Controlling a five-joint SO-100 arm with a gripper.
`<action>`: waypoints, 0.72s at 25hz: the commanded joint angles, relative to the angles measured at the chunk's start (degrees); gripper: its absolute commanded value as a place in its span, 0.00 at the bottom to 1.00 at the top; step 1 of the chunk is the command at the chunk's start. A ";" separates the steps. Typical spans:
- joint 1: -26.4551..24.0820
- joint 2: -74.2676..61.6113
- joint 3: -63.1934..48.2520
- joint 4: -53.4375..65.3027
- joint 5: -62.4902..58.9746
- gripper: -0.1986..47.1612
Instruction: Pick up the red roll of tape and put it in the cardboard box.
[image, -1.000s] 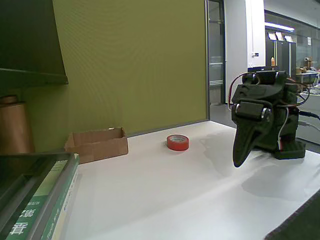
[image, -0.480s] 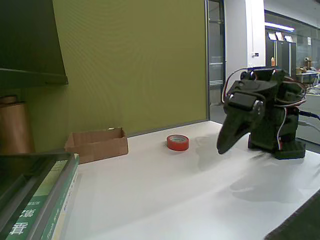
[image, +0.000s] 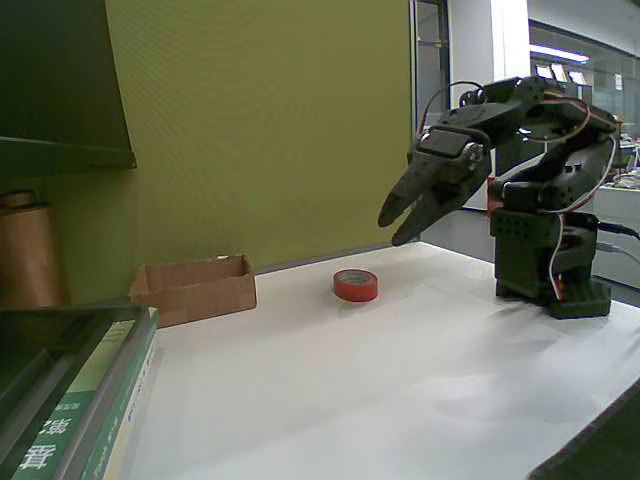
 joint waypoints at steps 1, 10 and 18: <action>3.43 -5.62 -5.01 0.70 -2.55 0.41; 12.04 -21.80 -14.24 3.52 -1.49 0.45; 22.24 -31.38 -17.75 0.62 -2.37 0.50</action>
